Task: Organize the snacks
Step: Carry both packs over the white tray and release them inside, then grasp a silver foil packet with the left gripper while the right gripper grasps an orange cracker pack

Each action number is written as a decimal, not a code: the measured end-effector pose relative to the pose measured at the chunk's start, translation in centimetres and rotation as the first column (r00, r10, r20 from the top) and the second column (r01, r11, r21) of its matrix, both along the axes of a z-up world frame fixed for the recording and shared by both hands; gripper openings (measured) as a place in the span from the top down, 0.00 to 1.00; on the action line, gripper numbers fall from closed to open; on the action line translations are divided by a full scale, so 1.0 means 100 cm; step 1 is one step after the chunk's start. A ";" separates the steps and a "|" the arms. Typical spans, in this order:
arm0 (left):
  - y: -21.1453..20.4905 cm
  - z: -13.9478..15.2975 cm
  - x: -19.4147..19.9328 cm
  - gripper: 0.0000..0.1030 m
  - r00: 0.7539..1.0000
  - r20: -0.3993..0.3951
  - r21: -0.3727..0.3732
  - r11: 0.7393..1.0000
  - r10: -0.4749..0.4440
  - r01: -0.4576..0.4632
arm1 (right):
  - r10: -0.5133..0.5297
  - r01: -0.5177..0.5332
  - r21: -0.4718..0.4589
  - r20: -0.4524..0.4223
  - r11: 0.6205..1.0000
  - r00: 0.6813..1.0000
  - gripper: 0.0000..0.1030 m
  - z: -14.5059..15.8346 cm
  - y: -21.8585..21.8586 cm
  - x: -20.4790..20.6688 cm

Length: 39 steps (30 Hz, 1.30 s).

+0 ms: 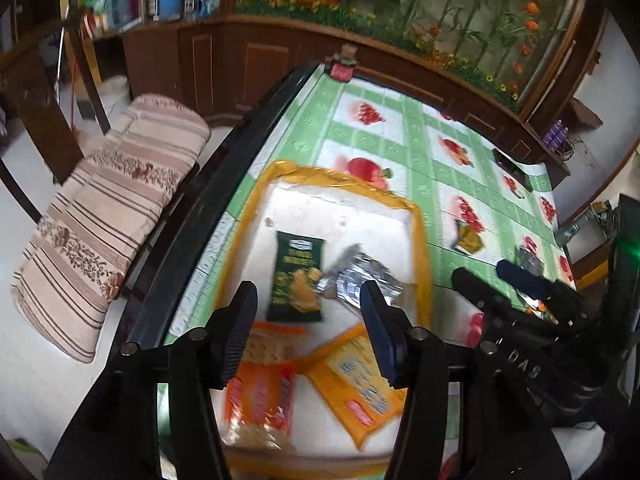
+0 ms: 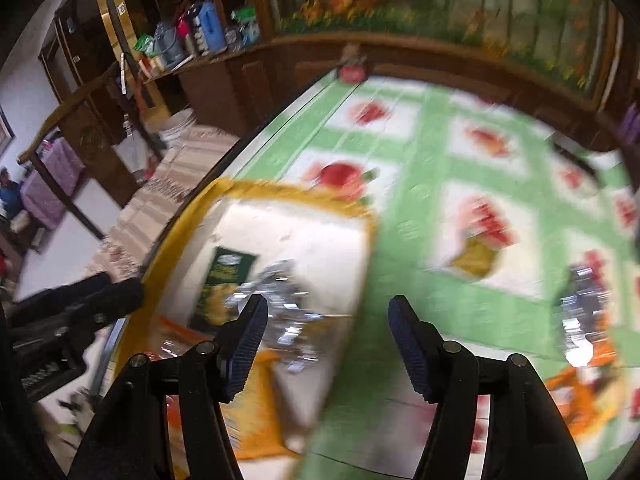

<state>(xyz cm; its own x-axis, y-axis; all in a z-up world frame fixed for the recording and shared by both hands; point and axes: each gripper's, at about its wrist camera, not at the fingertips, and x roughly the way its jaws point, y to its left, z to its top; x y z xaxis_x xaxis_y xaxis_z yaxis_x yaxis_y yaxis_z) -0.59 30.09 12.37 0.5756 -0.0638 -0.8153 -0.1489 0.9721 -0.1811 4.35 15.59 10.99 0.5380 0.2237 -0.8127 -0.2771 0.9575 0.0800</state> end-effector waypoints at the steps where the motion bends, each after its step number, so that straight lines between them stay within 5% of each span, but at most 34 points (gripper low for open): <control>1: -0.009 0.004 -0.005 0.49 1.000 0.013 0.007 1.000 -0.006 0.006 | -0.011 0.011 -0.004 0.019 1.000 1.000 0.36 0.004 -0.009 -0.005; 11: -0.106 0.037 -0.029 0.49 0.988 0.119 0.028 0.995 -0.099 0.096 | -0.111 0.119 -0.071 0.116 0.990 0.987 0.36 0.029 -0.108 -0.059; 22: -0.188 0.035 -0.037 0.49 0.974 0.110 0.010 0.980 -0.198 0.198 | -0.173 0.204 -0.124 0.220 0.971 0.960 0.31 0.046 -0.181 -0.100; 39: -0.223 0.017 -0.032 0.49 0.972 0.060 -0.017 0.973 -0.227 0.228 | -0.206 0.234 -0.136 0.193 0.963 0.959 0.30 0.028 -0.221 -0.106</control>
<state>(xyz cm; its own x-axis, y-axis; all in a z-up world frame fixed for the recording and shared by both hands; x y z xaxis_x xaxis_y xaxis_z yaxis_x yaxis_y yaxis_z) -3.75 7.79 14.06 0.5894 -0.2175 -0.7780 0.0872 0.9746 -0.2063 -6.22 -6.46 13.74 0.6969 -0.0381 -0.7162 -0.0547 0.9929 -0.1060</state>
